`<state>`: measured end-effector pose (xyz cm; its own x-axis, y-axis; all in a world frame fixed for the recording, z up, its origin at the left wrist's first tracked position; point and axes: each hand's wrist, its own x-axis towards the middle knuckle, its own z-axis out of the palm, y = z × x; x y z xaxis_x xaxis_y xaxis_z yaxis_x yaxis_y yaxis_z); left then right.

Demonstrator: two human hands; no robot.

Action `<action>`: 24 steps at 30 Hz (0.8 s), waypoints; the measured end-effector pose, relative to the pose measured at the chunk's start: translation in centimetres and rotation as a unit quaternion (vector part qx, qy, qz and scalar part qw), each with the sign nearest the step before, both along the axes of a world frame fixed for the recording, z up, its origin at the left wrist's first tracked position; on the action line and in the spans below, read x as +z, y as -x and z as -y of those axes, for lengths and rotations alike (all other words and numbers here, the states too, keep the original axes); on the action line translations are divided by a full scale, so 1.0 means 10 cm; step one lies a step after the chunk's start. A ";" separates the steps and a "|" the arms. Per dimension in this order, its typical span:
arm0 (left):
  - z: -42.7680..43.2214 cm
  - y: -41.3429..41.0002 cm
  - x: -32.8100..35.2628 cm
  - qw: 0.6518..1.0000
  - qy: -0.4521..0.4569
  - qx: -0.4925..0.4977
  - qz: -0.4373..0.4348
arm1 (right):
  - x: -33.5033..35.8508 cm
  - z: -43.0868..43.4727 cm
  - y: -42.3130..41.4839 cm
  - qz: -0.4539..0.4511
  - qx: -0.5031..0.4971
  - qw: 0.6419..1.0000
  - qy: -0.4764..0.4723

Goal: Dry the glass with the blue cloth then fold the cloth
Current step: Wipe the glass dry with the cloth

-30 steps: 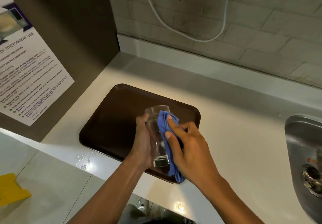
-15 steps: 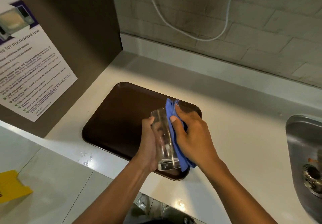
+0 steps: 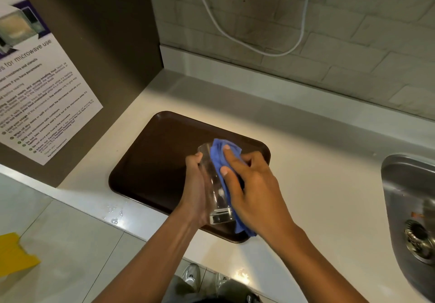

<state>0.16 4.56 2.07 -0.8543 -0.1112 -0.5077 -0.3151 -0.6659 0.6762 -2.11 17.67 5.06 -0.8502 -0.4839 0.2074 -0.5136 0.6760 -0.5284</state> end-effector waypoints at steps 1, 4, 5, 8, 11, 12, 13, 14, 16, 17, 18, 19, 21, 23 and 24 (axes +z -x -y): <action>0.03 0.00 0.01 1.000 0.008 0.000 -0.003 | -0.01 -0.02 -0.07 -0.011 0.015 1.000 -0.013; 0.02 -0.03 0.01 1.000 0.004 -0.016 0.004 | -0.04 -0.06 -0.02 0.015 0.011 1.000 0.004; -0.02 -0.04 0.02 1.000 0.002 -0.019 0.008 | -0.03 -0.05 0.05 0.037 -0.004 0.999 0.020; -0.07 -0.04 0.04 1.000 0.003 -0.013 0.003 | 0.01 0.00 0.14 0.045 -0.025 0.998 0.042; 0.04 -0.03 0.05 1.000 0.007 -0.001 -0.011 | -0.01 -0.01 -0.08 -0.001 0.017 1.000 0.009; 0.08 -0.03 0.05 1.000 0.017 -0.002 -0.011 | -0.03 -0.04 -0.15 -0.004 0.029 1.000 0.004; 0.09 -0.05 0.04 1.000 0.024 -0.005 -0.005 | -0.05 -0.08 -0.17 0.004 0.031 0.999 0.005; 0.07 -0.06 0.03 1.000 0.024 -0.014 0.004 | -0.06 -0.09 -0.14 0.021 0.024 0.999 0.010; 0.01 -0.10 0.02 0.999 0.028 -0.019 0.023 | -0.07 -0.08 -0.03 0.046 -0.005 0.999 0.022; -0.02 -0.11 0.01 0.999 0.026 -0.014 0.027 | -0.06 -0.06 0.01 0.044 -0.015 0.999 0.024; -0.02 -0.11 0.01 0.999 0.023 -0.008 0.025 | -0.04 -0.04 0.01 0.036 -0.014 0.999 0.018; 0.00 -0.09 0.03 0.999 0.026 0.000 0.021 | -0.03 -0.02 -0.04 0.023 -0.003 1.000 0.006; 0.07 -0.04 0.03 0.998 0.047 0.030 0.014 | -0.08 -0.07 -0.22 -0.003 0.033 0.999 -0.017; 0.13 -0.01 0.02 0.996 0.072 0.045 0.017 | -0.10 -0.14 -0.34 0.011 0.052 0.998 -0.012; 0.13 -0.02 0.03 0.996 0.076 0.039 0.017 | -0.10 -0.15 -0.32 0.027 0.043 0.999 -0.005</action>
<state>0.33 3.29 2.33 -0.8231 -0.2546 -0.5076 -0.2900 -0.5801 0.7612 1.08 19.17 4.06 -0.8154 -0.5573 0.1570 -0.5407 0.6360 -0.5506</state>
